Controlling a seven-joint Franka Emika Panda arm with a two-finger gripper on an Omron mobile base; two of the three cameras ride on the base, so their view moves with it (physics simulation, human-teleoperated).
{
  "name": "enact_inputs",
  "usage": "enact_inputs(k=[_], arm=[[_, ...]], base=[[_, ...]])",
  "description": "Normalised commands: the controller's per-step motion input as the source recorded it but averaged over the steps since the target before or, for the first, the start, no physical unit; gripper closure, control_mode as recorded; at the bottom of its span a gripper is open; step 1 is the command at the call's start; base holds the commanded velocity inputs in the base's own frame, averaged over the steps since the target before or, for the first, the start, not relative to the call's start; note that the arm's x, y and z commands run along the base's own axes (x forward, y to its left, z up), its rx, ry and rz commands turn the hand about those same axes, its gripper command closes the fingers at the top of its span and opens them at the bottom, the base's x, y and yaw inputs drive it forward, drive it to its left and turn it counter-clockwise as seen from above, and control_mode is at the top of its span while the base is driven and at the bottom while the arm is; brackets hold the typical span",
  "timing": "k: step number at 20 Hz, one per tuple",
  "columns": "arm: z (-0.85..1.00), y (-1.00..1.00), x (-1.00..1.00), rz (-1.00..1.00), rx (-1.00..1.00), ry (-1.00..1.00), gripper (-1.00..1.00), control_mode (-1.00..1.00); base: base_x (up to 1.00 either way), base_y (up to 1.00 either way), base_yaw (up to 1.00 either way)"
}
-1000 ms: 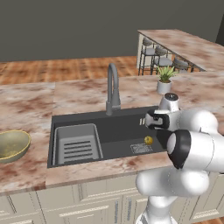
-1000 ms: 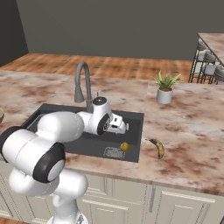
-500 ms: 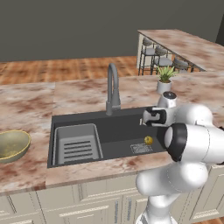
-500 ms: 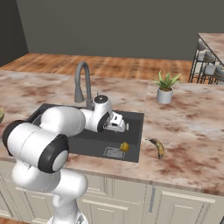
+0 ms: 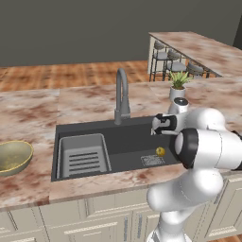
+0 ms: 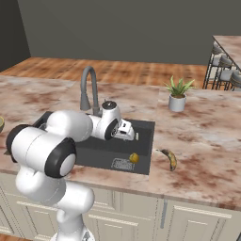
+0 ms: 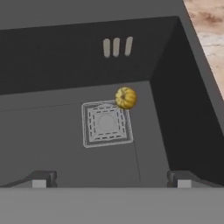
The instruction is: Remove the squash and banana from the sink. Then move the bowl and cup from the counter to the sink for washing.
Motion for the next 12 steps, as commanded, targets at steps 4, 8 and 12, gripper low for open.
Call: enact_inputs(k=[4, 8, 12], arm=[[-0.06, 0.01, 0.01, 0.0, 0.0, 0.0, -1.0, -1.0], [-0.13, 0.0, 0.01, 0.0, 0.02, 0.0, -1.0, -1.0], [-0.19, 0.0, 0.02, 0.0, 0.02, 0.0, -1.0, -1.0]], base=[[0.0, 0.0, 0.0], [0.0, 0.0, 0.0], [0.0, 0.0, 0.0]])
